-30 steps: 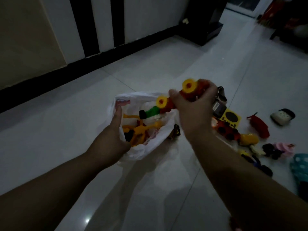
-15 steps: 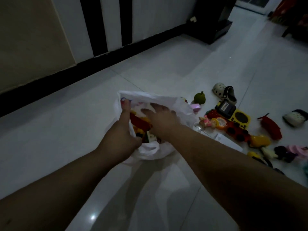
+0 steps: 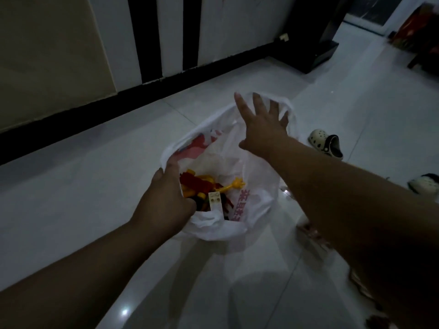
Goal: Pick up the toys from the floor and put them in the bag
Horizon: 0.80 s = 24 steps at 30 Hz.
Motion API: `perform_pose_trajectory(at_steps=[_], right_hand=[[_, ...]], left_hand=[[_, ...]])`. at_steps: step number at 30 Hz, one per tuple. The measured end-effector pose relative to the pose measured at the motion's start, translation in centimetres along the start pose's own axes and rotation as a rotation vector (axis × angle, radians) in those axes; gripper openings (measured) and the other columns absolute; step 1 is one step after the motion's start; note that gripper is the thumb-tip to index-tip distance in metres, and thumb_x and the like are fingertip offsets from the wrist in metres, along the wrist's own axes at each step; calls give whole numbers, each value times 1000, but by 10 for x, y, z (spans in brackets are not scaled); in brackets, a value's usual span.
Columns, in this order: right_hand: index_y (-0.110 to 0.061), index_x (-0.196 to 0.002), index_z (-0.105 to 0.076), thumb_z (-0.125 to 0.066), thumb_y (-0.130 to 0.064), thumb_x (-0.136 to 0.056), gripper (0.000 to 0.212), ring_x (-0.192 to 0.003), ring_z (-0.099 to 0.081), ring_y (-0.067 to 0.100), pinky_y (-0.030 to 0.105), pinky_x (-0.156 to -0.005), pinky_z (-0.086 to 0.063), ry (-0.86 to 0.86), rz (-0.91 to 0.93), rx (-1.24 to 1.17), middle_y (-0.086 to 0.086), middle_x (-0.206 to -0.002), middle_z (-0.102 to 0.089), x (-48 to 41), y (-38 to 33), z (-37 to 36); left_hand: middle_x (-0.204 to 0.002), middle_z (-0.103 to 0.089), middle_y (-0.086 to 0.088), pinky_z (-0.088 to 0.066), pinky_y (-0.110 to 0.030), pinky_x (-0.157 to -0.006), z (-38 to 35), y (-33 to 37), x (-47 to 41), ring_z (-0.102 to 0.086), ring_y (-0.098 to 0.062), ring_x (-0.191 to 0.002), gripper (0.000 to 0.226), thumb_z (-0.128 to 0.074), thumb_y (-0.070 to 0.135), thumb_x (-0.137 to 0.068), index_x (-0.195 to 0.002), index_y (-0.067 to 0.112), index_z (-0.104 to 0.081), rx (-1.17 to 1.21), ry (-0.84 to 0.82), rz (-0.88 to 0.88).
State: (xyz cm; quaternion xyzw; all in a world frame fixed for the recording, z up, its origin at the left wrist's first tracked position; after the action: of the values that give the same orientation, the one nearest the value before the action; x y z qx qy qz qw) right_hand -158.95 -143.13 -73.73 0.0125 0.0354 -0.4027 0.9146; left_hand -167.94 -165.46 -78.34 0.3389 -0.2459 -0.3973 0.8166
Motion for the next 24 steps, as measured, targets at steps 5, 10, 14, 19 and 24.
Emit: perform_pose_trajectory(at_steps=[5,10,14,19,24], right_hand=[[-44,-144,17,-71,-30,-80,110,-144,13,41,68,-108,-4,61,59,-37,5,-160,14,-38,-26,26],[-40,-147,14,-73,-31,-79,110,-145,10,38,62,-111,-12,17,85,-98,6,-160,13,-42,-27,20],[-29,-150,-16,-69,-27,-83,85,-144,-19,28,42,-114,-25,33,153,-236,10,-159,-12,-13,-5,14],[-5,-94,-68,-53,-6,-80,21,-77,-61,26,25,-64,-48,419,236,-328,14,-94,-64,74,45,-7],[-14,-116,-60,-55,-9,-84,33,-103,-56,24,31,-79,-47,-76,-164,-105,9,-119,-58,109,85,-84]], left_hand=[[-131,-50,-1,-56,-36,-79,4,4,5,-59,-18,-103,97,-74,23,-70,-143,40,-12,80,110,-18],[-140,-38,-8,-45,-24,-78,-2,20,12,-50,-20,-111,99,-68,13,-77,-147,33,-1,77,60,9],[-140,-34,-9,-42,-20,-68,-9,23,8,-46,-14,-98,104,-68,15,-78,-147,34,7,73,21,49],[-116,-34,3,-33,-13,-55,-12,26,2,-43,-3,-78,106,-66,10,-75,-146,41,7,74,56,23],[-121,-49,-2,-51,-32,-67,-14,22,-3,-56,-17,-91,96,-66,9,-71,-142,38,-9,70,100,-18]])
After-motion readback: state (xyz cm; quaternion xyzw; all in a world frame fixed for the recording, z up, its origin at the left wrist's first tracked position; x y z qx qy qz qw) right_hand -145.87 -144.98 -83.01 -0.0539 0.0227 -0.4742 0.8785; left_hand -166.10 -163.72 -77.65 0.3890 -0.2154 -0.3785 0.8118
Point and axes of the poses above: each hand's wrist, its own x-axis away from the middle knuckle, its own z-axis out of the back of the hand, y = z × x, the point moved 1 cm from there along -x, towards the middle knuckle
